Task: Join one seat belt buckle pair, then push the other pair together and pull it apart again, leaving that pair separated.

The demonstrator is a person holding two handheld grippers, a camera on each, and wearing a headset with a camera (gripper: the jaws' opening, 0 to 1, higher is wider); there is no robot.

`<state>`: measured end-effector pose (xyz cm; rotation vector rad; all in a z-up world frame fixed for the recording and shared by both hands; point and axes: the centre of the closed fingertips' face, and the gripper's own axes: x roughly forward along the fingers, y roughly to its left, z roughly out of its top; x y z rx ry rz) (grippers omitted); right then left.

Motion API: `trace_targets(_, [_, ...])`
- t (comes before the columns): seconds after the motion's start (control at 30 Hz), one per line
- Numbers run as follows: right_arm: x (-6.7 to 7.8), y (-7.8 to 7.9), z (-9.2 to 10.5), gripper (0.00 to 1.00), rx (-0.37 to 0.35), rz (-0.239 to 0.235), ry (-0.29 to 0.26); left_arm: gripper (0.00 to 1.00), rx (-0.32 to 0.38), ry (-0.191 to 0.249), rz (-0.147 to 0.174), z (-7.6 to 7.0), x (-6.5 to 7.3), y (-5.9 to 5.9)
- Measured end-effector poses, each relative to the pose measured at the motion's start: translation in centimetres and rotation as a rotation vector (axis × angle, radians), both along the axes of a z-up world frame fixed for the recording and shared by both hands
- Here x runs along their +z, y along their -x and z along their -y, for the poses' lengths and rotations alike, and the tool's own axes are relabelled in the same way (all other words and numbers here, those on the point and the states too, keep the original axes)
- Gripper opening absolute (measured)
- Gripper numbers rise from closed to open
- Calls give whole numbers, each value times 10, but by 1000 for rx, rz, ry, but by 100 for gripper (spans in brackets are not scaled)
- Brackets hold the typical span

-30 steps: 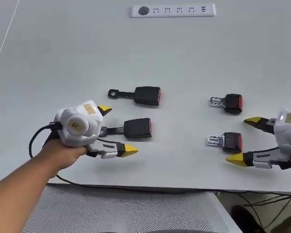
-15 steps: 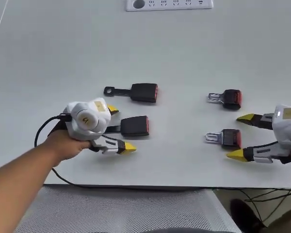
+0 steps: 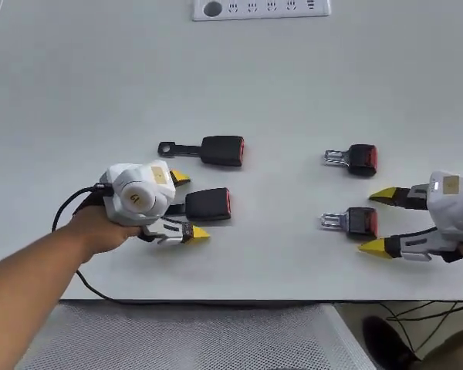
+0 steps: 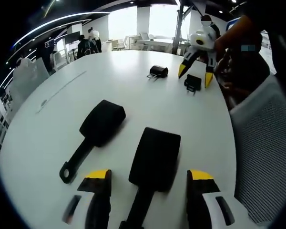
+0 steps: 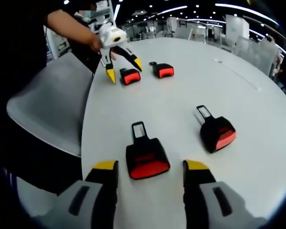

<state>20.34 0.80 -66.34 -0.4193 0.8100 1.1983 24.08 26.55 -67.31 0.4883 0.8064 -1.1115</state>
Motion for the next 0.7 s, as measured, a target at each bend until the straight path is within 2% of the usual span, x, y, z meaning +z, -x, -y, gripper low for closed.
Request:
trace_targets(0.1, [0, 0, -2, 54, 3, 1, -1, 63, -34, -26, 28, -3, -2, -1])
trace_targets(0.13, [0, 0, -2, 54, 4, 3, -1, 62, -33, -19, 19, -1, -1, -1])
trace_targets(0.3, [0, -2, -2, 41, 10, 10, 4, 54, -82, -27, 19, 2, 2, 1])
trace_targets(0.43, [0, -3, -2, 39, 13, 5, 1, 47, -94, -25, 17, 2, 3, -1])
trace_targets(0.5, [-1, -3, -1, 37, 26, 22, 8, 42, -95, -25, 16, 2, 3, -3])
trace_targets(0.7, [-1, -5, 0, 36, 33, 22, 0, 34, -169, -34, 11, 4, 3, 2])
